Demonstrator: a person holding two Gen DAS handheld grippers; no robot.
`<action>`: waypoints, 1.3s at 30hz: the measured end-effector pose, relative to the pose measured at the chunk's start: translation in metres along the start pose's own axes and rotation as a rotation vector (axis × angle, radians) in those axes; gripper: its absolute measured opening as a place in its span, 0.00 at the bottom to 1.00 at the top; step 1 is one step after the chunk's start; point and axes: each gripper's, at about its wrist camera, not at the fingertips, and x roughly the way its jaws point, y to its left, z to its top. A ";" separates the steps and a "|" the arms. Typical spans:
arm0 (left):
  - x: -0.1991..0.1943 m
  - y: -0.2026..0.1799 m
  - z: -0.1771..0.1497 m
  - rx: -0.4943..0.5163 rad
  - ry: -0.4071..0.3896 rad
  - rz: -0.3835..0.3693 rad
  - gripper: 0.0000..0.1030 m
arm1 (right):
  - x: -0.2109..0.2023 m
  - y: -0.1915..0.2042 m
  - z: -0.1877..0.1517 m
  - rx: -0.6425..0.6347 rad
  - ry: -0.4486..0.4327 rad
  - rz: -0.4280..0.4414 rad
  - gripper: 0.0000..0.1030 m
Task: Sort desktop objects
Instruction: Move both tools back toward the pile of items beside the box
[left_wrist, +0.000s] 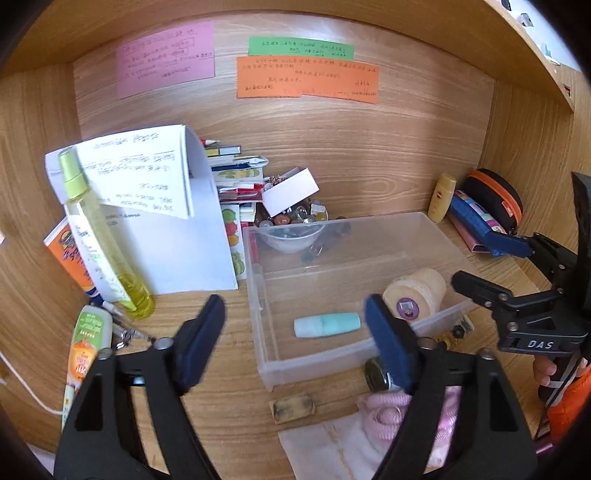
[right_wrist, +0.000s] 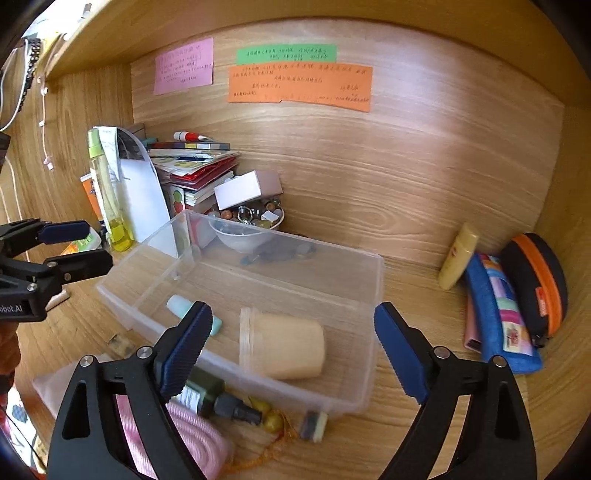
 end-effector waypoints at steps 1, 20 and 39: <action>-0.004 0.000 -0.002 -0.002 -0.005 0.003 0.81 | -0.006 -0.002 -0.003 0.003 -0.006 -0.007 0.86; -0.031 -0.040 -0.066 0.128 0.145 -0.011 0.90 | -0.064 -0.021 -0.079 0.028 0.044 -0.050 0.96; 0.010 -0.082 -0.078 0.380 0.258 0.031 0.90 | -0.046 0.019 -0.136 -0.050 0.232 0.100 0.96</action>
